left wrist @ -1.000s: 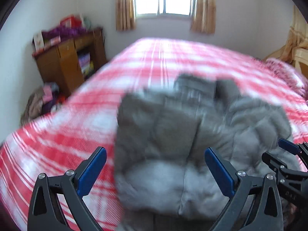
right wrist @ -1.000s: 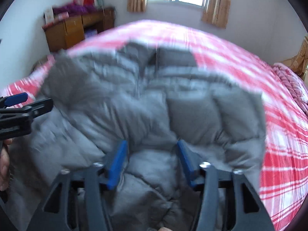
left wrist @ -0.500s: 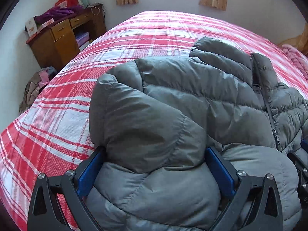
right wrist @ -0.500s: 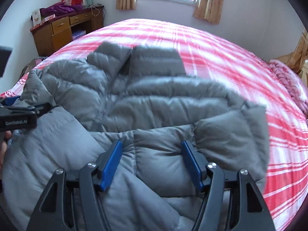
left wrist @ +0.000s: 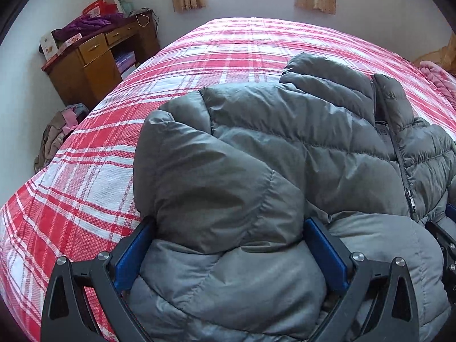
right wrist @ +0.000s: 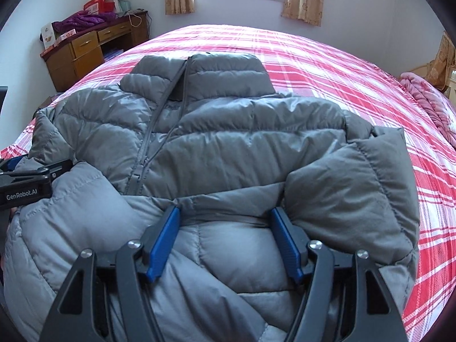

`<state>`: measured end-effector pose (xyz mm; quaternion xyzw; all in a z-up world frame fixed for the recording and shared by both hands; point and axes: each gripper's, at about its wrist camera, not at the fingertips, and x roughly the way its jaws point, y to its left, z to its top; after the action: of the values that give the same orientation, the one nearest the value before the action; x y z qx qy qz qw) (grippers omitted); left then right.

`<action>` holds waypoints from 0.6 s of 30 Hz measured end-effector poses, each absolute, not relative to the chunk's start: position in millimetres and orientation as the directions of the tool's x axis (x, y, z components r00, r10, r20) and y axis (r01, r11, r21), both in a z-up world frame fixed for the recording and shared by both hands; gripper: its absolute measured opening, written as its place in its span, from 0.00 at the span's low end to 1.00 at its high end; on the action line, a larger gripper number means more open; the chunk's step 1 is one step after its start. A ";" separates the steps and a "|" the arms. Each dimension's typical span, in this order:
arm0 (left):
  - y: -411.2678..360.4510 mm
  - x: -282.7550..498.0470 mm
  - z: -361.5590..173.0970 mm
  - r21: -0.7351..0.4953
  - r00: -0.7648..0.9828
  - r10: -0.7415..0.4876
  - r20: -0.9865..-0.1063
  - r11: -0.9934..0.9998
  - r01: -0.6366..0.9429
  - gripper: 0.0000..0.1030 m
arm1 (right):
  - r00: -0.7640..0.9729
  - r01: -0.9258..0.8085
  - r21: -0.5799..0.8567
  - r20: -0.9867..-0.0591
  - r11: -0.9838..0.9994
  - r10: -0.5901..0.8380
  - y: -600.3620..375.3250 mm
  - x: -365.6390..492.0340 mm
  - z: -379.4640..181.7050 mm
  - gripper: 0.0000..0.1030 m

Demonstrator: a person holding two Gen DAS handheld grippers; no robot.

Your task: Fold large clothes

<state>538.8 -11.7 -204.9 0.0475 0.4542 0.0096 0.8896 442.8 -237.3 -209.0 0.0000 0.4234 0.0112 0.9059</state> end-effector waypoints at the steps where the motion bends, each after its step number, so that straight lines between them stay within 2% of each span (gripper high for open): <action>1: -12.3 539.2 -202.3 0.111 0.576 0.076 -0.814 0.993 0.026 0.99 | 0.639 -0.022 0.009 -0.769 1.000 0.021 -237.9 445.2 -208.6 0.69; 4: -13.9 532.6 -184.6 0.161 0.587 0.110 -0.802 0.986 0.035 0.99 | 0.617 -0.044 0.046 -0.785 0.998 0.063 -242.9 445.8 -200.0 0.70; 7: -16.6 527.3 -153.6 0.169 0.638 0.085 -0.765 0.983 0.072 0.99 | 0.649 -0.060 0.082 -0.754 0.995 0.102 -253.6 443.6 -175.5 0.72; 9: -20.7 532.1 -137.8 0.178 0.660 0.070 -0.748 0.979 0.098 0.99 | 0.671 -0.065 0.080 -0.734 0.995 0.103 -259.6 449.9 -157.4 0.79; 12: -24.6 558.2 -125.5 0.157 0.647 0.044 -0.761 0.981 0.117 0.99 | 0.668 -0.044 0.106 -0.736 0.993 0.108 -271.0 476.4 -139.3 0.85; 16: -29.4 605.2 -117.0 0.149 0.642 0.059 -0.765 0.985 0.087 0.99 | 0.655 -0.004 0.107 -0.751 0.994 0.083 -282.3 518.5 -129.3 0.85; 18: -32.2 631.1 -113.5 0.115 0.627 0.039 -0.778 0.990 0.081 0.99 | 0.640 0.014 0.127 -0.763 0.992 0.089 -288.9 538.4 -127.6 0.90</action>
<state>631.1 -32.2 -113.5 0.0696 0.4317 -0.0115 0.8993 538.4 -288.9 -127.6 0.0608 0.4236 0.0207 0.9036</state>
